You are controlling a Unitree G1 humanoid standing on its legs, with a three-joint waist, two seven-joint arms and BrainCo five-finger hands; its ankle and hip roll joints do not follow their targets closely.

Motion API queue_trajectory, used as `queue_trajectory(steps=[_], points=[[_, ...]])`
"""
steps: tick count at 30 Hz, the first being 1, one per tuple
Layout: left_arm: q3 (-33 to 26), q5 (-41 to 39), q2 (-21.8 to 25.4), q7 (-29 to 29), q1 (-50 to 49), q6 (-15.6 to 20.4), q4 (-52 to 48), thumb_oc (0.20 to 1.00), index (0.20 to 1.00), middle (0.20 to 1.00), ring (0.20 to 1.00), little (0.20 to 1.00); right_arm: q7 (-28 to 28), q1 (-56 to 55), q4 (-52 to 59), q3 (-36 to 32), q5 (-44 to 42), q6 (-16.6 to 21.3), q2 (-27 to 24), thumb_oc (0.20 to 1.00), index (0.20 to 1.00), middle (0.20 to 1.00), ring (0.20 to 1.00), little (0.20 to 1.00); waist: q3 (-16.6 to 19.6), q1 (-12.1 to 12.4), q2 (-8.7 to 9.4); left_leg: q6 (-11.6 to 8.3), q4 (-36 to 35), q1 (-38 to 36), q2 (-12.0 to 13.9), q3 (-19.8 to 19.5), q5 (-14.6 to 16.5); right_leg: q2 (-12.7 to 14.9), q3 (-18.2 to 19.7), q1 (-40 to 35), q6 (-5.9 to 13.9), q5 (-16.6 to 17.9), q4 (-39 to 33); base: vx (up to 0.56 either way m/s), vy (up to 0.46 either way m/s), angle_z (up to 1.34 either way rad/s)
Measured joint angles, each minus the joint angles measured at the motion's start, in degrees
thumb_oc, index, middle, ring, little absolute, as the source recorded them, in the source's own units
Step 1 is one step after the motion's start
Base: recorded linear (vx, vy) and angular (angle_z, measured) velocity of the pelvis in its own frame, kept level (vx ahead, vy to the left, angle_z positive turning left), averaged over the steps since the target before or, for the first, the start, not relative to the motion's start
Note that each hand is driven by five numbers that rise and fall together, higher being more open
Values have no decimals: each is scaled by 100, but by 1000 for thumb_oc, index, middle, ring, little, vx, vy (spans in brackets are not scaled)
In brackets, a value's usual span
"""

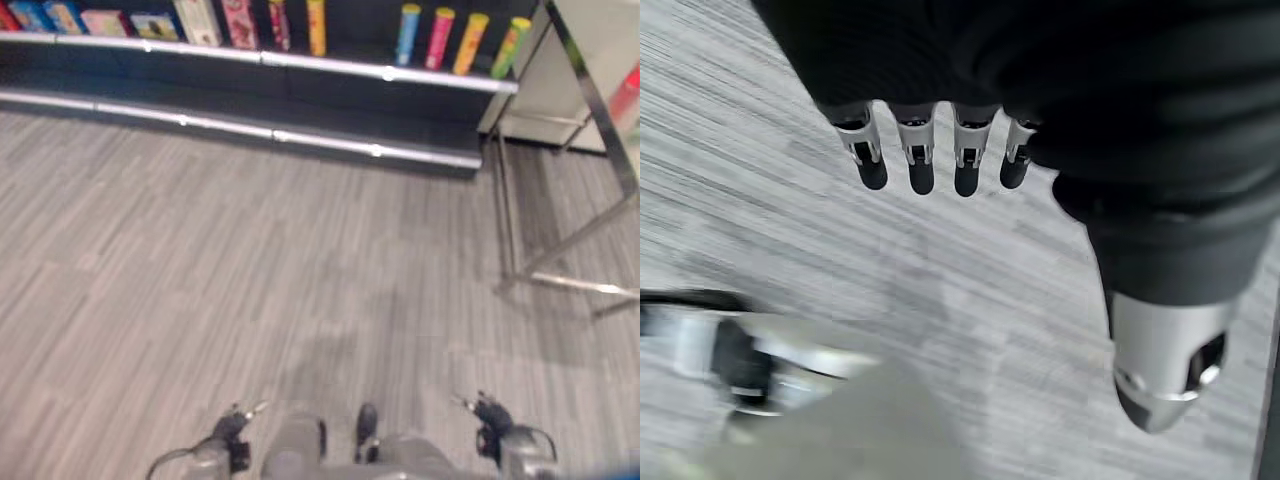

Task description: Put the goods on the table back onto the shelves and tidy them up.

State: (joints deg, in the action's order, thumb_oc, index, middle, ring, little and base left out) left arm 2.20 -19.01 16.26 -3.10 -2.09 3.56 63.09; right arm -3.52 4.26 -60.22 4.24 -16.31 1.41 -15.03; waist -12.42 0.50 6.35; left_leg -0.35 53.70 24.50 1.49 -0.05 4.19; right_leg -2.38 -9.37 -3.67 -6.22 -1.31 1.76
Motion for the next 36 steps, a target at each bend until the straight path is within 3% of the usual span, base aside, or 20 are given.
queue_trajectory(steps=[2,3,6,7,9,11,12,13,14,16,19,20,21,22,25,27,29,31,33,36], points=[[137,4,11,4,93,14,-73,1000,1000,1000,1000,1000,-47,-9,0,79,-31,-10,-98,1000,1000,1000,1000,1000,-4,67,171,-53,-2596,272,-259,152,-20,213,716,-714,373,-471,-655,747,189,-22],[258,29,-113,17,229,4,-55,1000,1000,1000,1000,1000,-86,98,-196,156,-59,-44,-255,1000,1000,1000,1000,1000,-190,144,-149,-101,-4480,99,-224,-29,-378,58,701,-1035,389,-510,-684,783,200,-44],[184,64,-143,9,92,-5,252,1000,1000,1000,1000,1000,-113,-8,-619,173,-53,-50,-318,1000,1000,1000,1000,1000,-142,240,-521,-279,-5943,-155,-394,46,-573,-7,737,-1761,669,-709,-683,762,260,-83],[80,99,-165,-2,1,2,481,1000,1000,1000,1000,1000,-117,-6,-923,-51,50,-97,-319,1000,1000,1000,1000,1000,-36,563,-745,-289,-5744,-352,-195,-178,-318,52,1338,-1930,575,-841,-532,534,248,-183],[-115,171,-169,-56,-149,-66,659,1000,1000,1000,1000,1000,-103,-79,-918,-24,175,-56,-237,1000,1000,1000,1000,1000,24,634,-623,-184,-5293,-496,-283,-267,-956,304,1655,-1956,905,-1005,-5,324,179,-171],[-108,173,-116,-47,-148,5,541,1000,1000,1000,1000,1000,-106,-226,-907,-24,237,-56,-151,1000,1000,1000,1000,1000,96,648,-463,42,-5334,-844,-390,-234,-1264,500,1462,-1771,1181,-1170,436,361,248,-114],[-104,172,-66,-56,54,-18,541,1000,1000,1000,1000,1000,-88,-312,-887,278,302,-89,-162,1000,1000,1000,1000,1000,181,541,-379,42,-5475,-1289,-458,-17,-1291,556,1172,-1145,1162,-634,1818,401,324,-106],[-104,172,-47,-56,32,27,427,1000,1000,1000,1000,1000,-84,-405,-770,196,345,-88,-136,1000,1000,1000,1000,1000,229,455,-425,64,-5587,-1516,-413,73,-1301,630,1002,-720,1488,-271,2784,248,261,-86],[-105,173,-5,-48,124,95,399,1000,1000,1000,1000,1000,-90,-518,-709,202,394,-95,-129,1000,1000,1000,1000,1000,237,412,-436,68,-5574,-1637,-487,-12,-1303,718,1037,-383,1580,-285,3398,244,248,-36],[-105,180,70,-51,342,105,470,1000,1000,1000,1000,1000,-101,-625,-676,185,413,-99,-52,1000,1000,1000,1000,1000,231,326,-381,469,-5557,-1977,-673,85,-1058,1261,535,408,1438,-431,4612,284,197,-51],[14,201,74,-59,389,94,439,1000,1000,1000,1000,1000,-114,-743,-680,190,508,-125,7,1000,1000,1000,1000,1000,258,301,-512,570,-5569,-2298,-733,220,-818,1938,-238,624,1434,-536,3990,288,-32,-25],[19,216,46,-75,350,95,415,1000,1000,1000,1000,1000,-118,-744,-677,133,513,-129,2,1000,1000,1000,1000,1000,264,343,-614,136,-5695,-2510,-668,533,-525,2180,-992,527,1443,-422,2574,257,-202,-64],[-26,219,163,-113,201,83,406,1000,1000,1000,1000,1000,-143,-606,-574,139,513,-133,49,1000,1000,1000,1000,1000,274,437,-429,314,-5294,-2307,-591,1022,-320,2381,-1238,612,1695,-36,1177,172,-188,-64],[-6,220,192,-127,206,14,415,1000,1000,1000,1000,1000,-160,-606,-438,130,513,-111,8,1000,1000,1000,1000,1000,227,415,-412,696,-5213,-2309,-592,965,-299,2437,-1264,661,1797,149,852,270,-249,-59],[-9,247,261,-178,234,9,398,1000,1000,1000,1000,1000,-224,-494,-446,-97,510,-173,9,1000,1000,1000,1000,1000,227,298,-361,647,-5453,-2487,-649,929,-380,2139,-1193,707,2080,682,-727,197,-178,13],[16,280,257,-196,268,16,329,1000,1000,1000,1000,1000,-262,-506,-464,-96,511,-188,-33,1000,1000,1000,1000,1000,215,129,-351,614,-5482,-2577,-755,706,-356,2062,-991,809,2115,1060,-678,240,-219,64],[34,280,246,-248,247,114,-66,1000,1000,1000,1000,1000,-279,-641,-558,-90,514,-207,-41,1000,1000,1000,1000,1000,198,164,-310,259,-5469,-2808,-810,716,-47,1901,-919,1042,1981,1224,-95,335,-381,29],[45,280,277,-250,147,128,-140,1000,1000,1000,1000,1000,-299,-690,-616,-95,515,-215,-65,1000,1000,1000,1000,1000,268,178,-191,274,-5475,-2941,-867,706,-27,1734,-930,1060,1940,1248,69,270,-396,2],[113,279,269,-247,83,125,-238,1000,1000,1000,1000,1000,-319,-774,-566,-246,512,-216,-115,1000,1000,1000,1000,1000,269,136,-263,143,-5340,-2970,-738,633,101,1369,-1069,1112,1415,813,547,173,-302,10],[253,275,254,-238,85,124,-298,1000,1000,1000,1000,1000,-353,-781,-623,-569,500,-208,-164,1000,1000,1000,1000,1000,256,111,-274,125,-5122,-2977,-590,588,118,838,-1109,876,1049,550,321,142,-264,2]])
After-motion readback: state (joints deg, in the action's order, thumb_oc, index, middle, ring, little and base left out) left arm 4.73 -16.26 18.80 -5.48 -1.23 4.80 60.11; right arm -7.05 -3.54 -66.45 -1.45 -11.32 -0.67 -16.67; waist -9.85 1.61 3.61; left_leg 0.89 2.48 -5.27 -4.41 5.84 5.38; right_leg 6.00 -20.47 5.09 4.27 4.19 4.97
